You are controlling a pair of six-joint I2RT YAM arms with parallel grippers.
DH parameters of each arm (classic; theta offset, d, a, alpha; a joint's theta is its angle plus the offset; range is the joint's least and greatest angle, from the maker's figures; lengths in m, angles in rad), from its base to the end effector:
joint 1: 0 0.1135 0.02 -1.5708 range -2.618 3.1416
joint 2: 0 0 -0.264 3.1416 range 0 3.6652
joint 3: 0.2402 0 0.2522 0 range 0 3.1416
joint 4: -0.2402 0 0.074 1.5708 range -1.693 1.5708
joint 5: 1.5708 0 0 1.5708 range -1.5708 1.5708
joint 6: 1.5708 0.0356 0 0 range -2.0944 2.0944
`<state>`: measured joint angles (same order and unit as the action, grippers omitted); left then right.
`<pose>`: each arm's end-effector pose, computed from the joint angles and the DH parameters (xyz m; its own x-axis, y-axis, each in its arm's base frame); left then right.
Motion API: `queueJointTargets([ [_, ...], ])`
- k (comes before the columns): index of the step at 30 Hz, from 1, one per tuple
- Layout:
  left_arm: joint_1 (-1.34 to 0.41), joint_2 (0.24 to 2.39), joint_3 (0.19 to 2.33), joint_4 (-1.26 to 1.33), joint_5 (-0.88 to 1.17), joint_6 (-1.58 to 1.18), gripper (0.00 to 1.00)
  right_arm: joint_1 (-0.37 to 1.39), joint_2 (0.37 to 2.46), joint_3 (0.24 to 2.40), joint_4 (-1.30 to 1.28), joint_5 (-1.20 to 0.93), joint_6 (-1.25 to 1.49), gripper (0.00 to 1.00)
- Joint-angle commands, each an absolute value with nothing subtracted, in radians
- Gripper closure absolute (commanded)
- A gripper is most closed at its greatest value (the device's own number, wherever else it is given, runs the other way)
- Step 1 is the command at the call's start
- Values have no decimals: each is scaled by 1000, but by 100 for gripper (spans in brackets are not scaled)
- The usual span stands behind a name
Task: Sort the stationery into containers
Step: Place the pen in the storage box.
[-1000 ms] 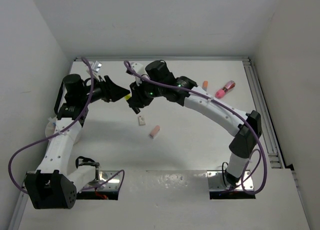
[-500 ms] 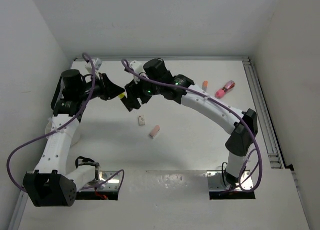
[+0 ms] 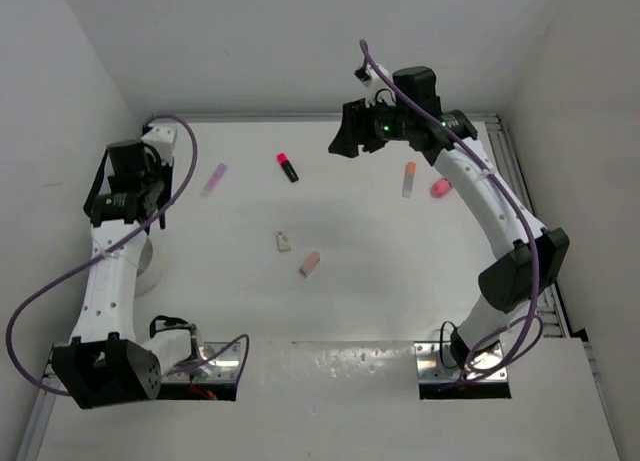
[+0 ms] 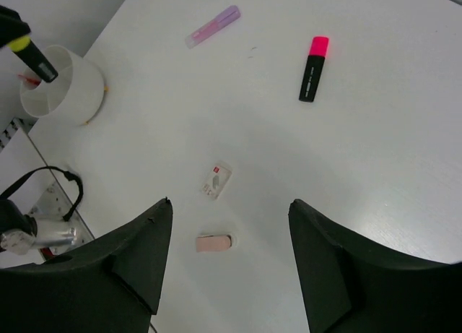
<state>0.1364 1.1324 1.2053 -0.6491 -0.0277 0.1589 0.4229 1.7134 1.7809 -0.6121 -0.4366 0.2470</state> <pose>0.2374 0.0336 0.3705 -0.5581 0.0831 -0.8256 -0.0715 0.9865 0.1476 0.3483 0.1733 0.3962 -0.6297 -0.0404 -0.7758 -0.5649 0.7093 0.4216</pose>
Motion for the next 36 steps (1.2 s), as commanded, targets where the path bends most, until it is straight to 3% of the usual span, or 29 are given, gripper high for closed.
queueJointTargets([
  [1,160,1007,1058,-542,-77,337,100,417,1641,1760,-621,-497,244,36],
  [12,236,945,868,-416,-43,445,100,417,1624,1724,-638,-500,225,38],
  [30,333,989,778,-380,-20,463,98,417,1661,1738,-664,-465,184,37],
  [33,344,1006,772,-377,-9,454,93,413,1683,1747,-660,-453,183,37],
  [35,356,1012,778,-391,-6,451,81,408,1698,1759,-660,-437,179,37],
  [36,360,1014,790,-396,44,451,63,407,1715,1764,-655,-434,179,37],
])
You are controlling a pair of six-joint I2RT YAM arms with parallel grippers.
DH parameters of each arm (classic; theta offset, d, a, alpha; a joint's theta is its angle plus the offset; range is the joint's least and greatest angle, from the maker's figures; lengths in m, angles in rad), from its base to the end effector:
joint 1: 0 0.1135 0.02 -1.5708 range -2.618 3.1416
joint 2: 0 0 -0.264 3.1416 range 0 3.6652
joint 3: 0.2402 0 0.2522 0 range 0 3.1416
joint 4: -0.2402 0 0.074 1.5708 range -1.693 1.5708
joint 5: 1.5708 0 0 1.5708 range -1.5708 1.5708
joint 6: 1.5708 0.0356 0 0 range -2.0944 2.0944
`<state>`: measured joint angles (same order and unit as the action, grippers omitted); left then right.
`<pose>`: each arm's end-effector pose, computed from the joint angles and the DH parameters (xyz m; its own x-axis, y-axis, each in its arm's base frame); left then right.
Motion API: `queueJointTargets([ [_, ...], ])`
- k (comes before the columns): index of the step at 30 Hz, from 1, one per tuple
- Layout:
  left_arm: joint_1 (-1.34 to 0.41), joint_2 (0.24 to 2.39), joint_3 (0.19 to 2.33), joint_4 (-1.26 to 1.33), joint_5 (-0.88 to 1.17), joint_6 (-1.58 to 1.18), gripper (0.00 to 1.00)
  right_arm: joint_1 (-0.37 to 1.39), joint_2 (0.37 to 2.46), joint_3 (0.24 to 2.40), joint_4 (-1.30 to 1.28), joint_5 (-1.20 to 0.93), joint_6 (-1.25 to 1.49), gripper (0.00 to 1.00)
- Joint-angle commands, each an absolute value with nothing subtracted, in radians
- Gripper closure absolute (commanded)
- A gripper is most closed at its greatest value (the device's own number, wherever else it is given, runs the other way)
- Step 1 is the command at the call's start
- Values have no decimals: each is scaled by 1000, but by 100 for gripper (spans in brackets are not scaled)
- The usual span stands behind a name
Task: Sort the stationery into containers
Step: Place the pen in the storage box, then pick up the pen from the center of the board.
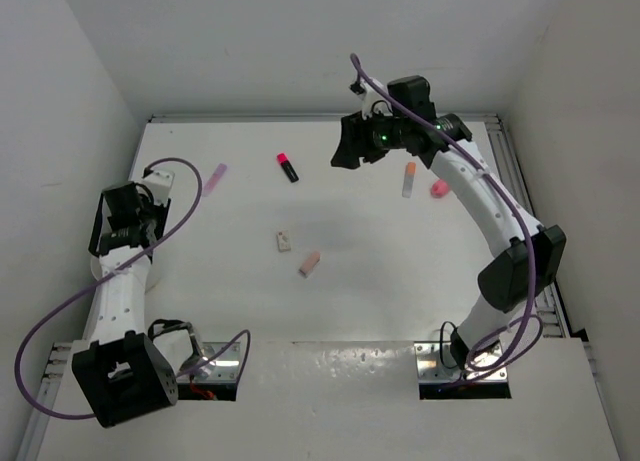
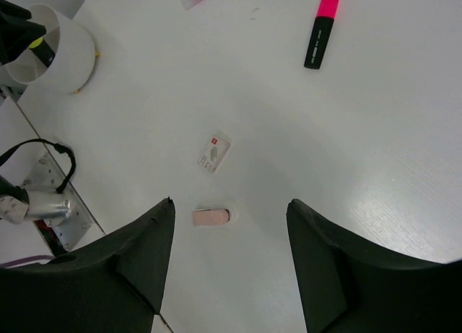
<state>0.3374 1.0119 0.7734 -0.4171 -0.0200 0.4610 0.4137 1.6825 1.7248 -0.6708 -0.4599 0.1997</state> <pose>0.2065 0.0732 0.2709 -0.6691 0.2366 -0.7045 -0.0539 0.9300 0.3635 0.3391 0.1661 0.3839 -0.6643 -0.0975 -0.7411 -0.5685 0.7096 0.4162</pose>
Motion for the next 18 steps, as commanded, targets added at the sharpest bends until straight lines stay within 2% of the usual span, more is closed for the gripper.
queueJointTargets([
  [1,360,1011,798,-402,55,449,57,407,1726,1767,-655,-431,176,37],
  [4,362,1012,853,-416,90,440,43,405,1759,1779,-635,-397,173,39],
  [7,362,1048,925,-458,153,411,35,414,1811,1801,-600,-350,175,44],
  [12,327,1153,1164,-523,299,371,33,463,2000,1931,-554,-276,124,48],
  [18,235,1275,1391,-675,485,376,31,508,2175,2021,-417,-227,52,45],
])
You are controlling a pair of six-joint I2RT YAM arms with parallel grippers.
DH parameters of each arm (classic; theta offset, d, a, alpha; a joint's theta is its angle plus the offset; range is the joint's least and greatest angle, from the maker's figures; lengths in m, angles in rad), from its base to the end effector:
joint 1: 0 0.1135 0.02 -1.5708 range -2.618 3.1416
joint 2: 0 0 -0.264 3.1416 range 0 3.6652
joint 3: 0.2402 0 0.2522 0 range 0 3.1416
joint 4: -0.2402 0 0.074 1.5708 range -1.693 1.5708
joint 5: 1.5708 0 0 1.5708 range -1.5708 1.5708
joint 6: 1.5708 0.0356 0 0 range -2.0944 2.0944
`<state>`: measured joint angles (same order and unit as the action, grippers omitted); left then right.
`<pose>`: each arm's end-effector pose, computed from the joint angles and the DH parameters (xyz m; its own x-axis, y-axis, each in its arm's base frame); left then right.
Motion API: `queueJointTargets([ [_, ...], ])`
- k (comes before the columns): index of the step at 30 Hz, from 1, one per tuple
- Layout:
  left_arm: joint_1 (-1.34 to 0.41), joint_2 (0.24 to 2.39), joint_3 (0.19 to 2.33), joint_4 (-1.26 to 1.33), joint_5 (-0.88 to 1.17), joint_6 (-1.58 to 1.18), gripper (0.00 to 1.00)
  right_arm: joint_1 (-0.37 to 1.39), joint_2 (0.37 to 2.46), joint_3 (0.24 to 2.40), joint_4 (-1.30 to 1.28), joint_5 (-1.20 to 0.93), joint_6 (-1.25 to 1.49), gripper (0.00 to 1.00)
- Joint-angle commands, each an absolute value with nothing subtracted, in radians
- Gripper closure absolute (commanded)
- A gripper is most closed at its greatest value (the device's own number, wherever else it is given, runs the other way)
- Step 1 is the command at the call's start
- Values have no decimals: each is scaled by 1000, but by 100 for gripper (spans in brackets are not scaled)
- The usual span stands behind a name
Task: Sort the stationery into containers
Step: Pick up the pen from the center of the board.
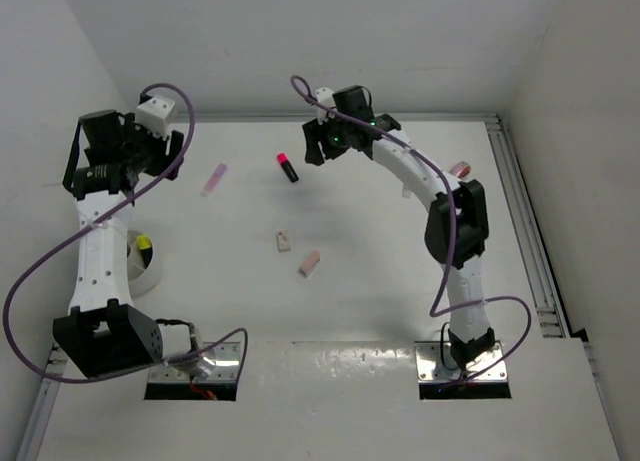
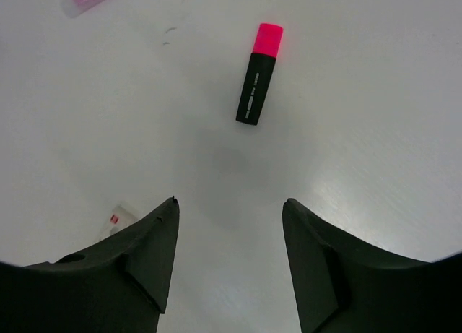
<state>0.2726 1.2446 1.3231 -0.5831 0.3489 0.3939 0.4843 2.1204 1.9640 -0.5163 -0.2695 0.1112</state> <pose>0.2623 0.0607 0.3907 -0.4164 0.2581 -0.8718 0.2112 0.9601 0.1833 0.4327 0.2384 0.2922 -0.6183 -0.2044 -0.7589 -0.5680 0.7836 0.2517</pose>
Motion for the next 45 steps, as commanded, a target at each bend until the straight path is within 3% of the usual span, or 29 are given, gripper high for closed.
queueJointTargets([
  [1,226,1281,1402,-683,492,364,31,511,2231,2043,-405,-216,45,41],
  [8,144,1275,1410,-676,457,324,29,509,2394,2126,-312,-175,49,22],
  [27,121,1273,1396,-695,373,287,29,560,2591,2169,-146,-166,64,24],
  [40,114,1341,1431,-699,334,253,29,595,2651,2210,-149,-35,-84,50],
  [45,112,1342,1436,-707,333,233,29,611,2631,2192,-216,-55,-115,80],
])
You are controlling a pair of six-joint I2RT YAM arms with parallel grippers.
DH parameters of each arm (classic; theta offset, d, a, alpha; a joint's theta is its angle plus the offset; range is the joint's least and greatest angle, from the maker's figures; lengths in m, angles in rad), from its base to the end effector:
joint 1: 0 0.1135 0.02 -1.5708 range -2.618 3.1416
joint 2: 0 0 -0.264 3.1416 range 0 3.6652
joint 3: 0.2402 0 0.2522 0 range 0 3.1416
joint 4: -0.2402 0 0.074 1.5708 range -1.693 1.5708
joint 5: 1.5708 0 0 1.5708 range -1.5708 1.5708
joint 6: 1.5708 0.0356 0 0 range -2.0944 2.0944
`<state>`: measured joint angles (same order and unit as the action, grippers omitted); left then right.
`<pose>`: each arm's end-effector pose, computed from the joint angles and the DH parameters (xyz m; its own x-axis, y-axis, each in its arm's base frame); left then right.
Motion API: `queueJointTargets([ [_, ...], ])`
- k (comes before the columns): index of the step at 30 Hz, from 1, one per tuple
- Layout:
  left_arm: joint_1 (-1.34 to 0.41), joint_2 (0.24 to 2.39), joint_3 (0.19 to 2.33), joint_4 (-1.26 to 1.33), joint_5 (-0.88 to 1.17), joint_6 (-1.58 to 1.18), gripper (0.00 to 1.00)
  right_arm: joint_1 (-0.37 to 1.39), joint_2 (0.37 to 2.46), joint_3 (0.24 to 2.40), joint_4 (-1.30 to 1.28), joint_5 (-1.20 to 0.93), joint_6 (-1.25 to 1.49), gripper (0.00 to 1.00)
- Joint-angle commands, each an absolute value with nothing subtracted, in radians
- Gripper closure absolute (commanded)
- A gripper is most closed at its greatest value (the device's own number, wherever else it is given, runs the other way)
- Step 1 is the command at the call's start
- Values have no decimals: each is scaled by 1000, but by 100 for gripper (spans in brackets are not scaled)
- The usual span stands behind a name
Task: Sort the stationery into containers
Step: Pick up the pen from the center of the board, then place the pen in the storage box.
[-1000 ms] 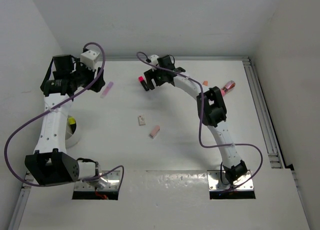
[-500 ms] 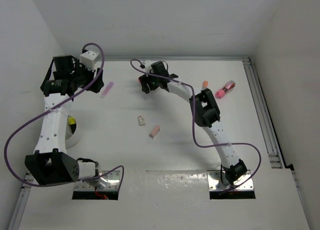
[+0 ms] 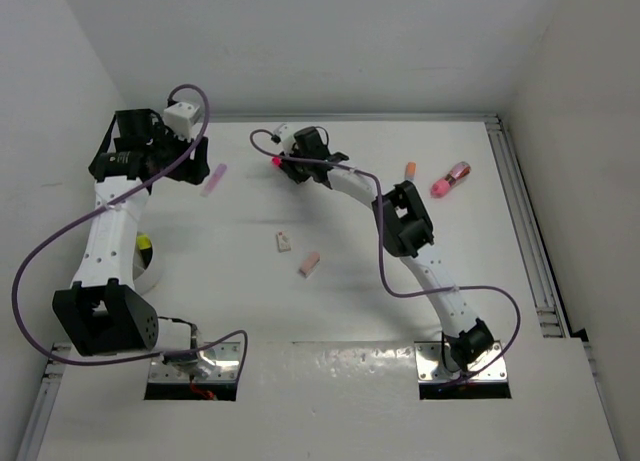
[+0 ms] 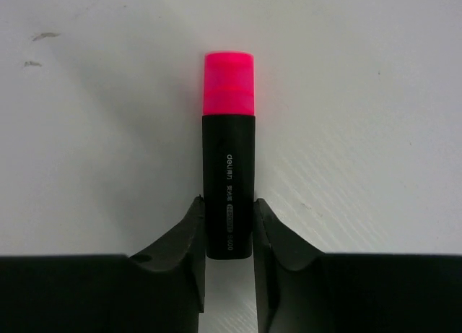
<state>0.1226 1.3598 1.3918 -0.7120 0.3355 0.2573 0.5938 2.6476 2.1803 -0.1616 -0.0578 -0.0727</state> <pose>0.2905 0.0240 0.3718 -0.5683 0.1721 -0.8047 0.2929 0.9561 -0.0023 0.4852 0.3300 0.1175 -0.4429 -0.3865 -0.8090 -0.6311 0.7753 -0.0249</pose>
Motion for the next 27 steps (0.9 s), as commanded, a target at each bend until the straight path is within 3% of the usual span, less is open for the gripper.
queueJointTargets([
  [1,112,1341,1437,-709,336,233,29,612,2616,2172,-219,-64,-109,85],
  [2,112,1335,1437,-712,330,233,29,611,2606,2161,-233,-67,-104,93],
  [4,112,1321,1430,-715,331,226,29,609,2551,2091,-241,-96,-95,100],
  [9,112,1249,1344,-632,348,144,30,592,2364,1847,-192,-164,-26,100],
  [16,114,1037,1027,-388,536,-155,29,594,2091,1724,-241,-267,123,100],
  [27,133,1134,977,-172,814,-581,28,736,1858,1666,-225,-298,210,100],
])
